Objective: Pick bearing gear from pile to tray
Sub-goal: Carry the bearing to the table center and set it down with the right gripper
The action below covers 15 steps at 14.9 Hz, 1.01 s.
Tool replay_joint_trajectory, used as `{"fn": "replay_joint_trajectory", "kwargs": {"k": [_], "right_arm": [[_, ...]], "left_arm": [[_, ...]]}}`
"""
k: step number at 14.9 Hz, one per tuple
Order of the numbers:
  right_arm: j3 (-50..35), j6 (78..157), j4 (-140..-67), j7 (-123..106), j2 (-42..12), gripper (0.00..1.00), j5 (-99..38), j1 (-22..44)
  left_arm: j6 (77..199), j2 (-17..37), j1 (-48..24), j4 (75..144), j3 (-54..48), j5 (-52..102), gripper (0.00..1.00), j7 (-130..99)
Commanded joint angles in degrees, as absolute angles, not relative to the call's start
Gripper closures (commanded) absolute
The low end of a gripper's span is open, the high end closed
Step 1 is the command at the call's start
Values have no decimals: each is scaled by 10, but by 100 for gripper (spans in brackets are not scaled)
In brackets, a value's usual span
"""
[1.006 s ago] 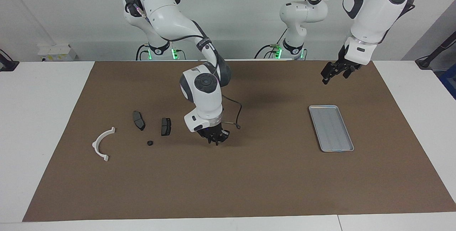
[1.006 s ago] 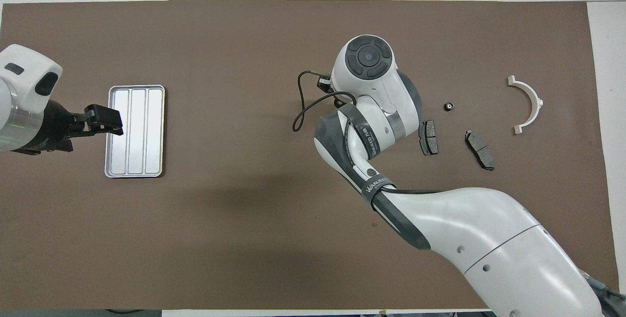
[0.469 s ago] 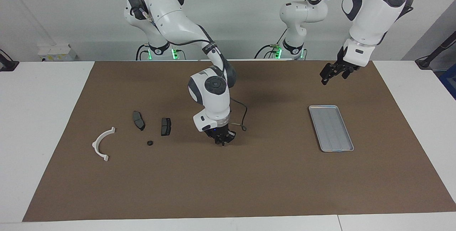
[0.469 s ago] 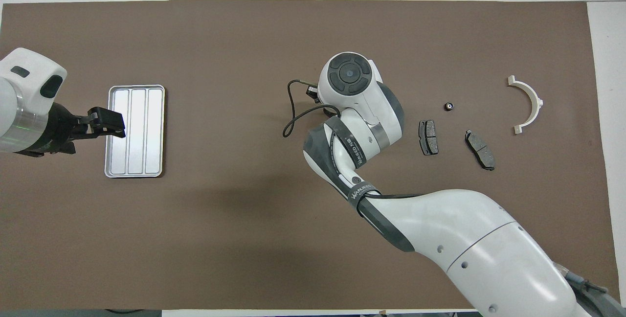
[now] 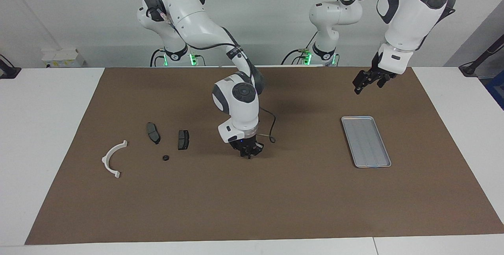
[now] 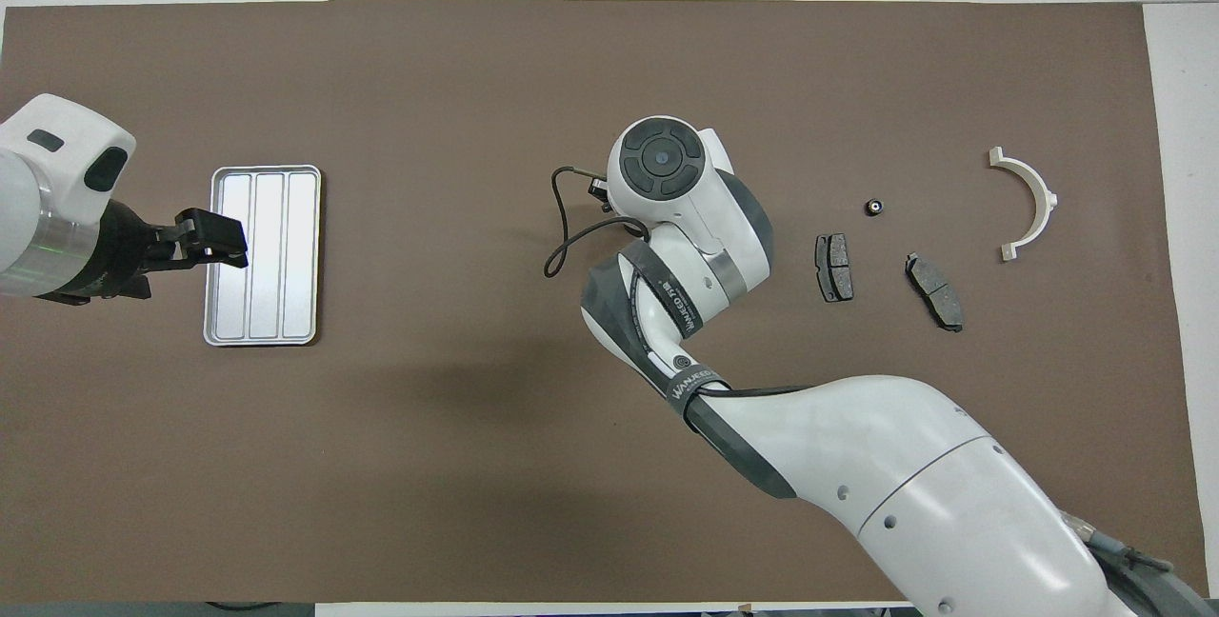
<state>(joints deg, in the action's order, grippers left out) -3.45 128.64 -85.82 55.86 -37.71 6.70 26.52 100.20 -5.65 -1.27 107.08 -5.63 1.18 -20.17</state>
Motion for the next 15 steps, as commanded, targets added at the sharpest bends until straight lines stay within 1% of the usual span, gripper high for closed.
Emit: {"fn": "replay_joint_trajectory", "kwargs": {"k": [1,2,6,8,10,13,15], "right_arm": [[-38,1306,-872,567,-375,9,83,251],[-38,1304,-872,566,-375,0,83,251],[-37,1295,-861,560,-372,0,83,242],[-36,1283,-861,521,-364,0,83,223],[-37,1257,-861,453,-341,0,80,194],[-38,1223,-863,332,-308,0,76,137],[-38,1202,-870,247,-282,0,73,99]], "left_arm": [[1018,-77,-19,1095,-53,17,0,-210],[1019,-77,-18,1096,-53,17,0,-210],[1027,-66,-22,1093,-54,17,0,-218],[1041,-58,-42,1091,-54,17,0,-226],[1048,-48,-70,1080,-54,17,0,-252],[1050,12,-131,1026,-53,15,0,-362],[1053,61,-168,973,-53,13,0,-424]]}}
